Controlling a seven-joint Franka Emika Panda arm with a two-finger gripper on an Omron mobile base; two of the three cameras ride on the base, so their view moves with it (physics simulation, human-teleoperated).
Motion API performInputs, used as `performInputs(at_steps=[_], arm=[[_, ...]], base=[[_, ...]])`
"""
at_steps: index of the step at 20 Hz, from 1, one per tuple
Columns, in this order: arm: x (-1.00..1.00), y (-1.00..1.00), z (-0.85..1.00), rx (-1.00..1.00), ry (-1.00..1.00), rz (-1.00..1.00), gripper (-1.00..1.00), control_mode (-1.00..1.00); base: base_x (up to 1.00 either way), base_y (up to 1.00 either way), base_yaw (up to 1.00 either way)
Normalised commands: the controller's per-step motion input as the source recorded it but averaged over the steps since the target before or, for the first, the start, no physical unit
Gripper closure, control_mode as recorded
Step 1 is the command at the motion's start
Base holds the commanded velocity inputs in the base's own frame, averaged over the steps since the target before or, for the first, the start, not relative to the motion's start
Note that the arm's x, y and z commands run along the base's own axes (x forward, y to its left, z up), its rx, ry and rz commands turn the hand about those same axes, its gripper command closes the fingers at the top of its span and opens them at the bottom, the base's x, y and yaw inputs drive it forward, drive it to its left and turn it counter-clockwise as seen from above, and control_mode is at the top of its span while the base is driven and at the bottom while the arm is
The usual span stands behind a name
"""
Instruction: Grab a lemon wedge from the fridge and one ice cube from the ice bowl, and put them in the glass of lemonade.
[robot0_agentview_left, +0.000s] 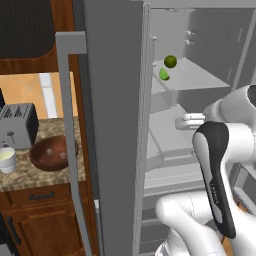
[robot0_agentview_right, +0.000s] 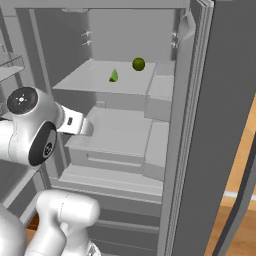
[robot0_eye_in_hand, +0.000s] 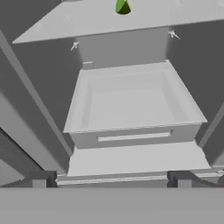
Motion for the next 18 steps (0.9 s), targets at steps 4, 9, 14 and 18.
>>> performInputs(at_steps=[4, 9, 14, 18], arm=[[0.27, 0.0, 0.34, 0.0, -0.13, 0.1, -1.0, -1.0], [0.16, -0.05, 0.32, -0.08, -0.16, 0.09, -1.0, -1.0], [0.15, -0.08, 0.41, -0.18, -0.02, 0.01, -1.0, -1.0], [0.08, 0.0, 0.64, -0.02, 0.0, 0.0, -1.0, -1.0]], base=[[0.0, 0.0, 0.0], [0.0, 0.0, 0.0], [0.0, 0.0, 0.0], [0.0, 0.0, 0.0]])
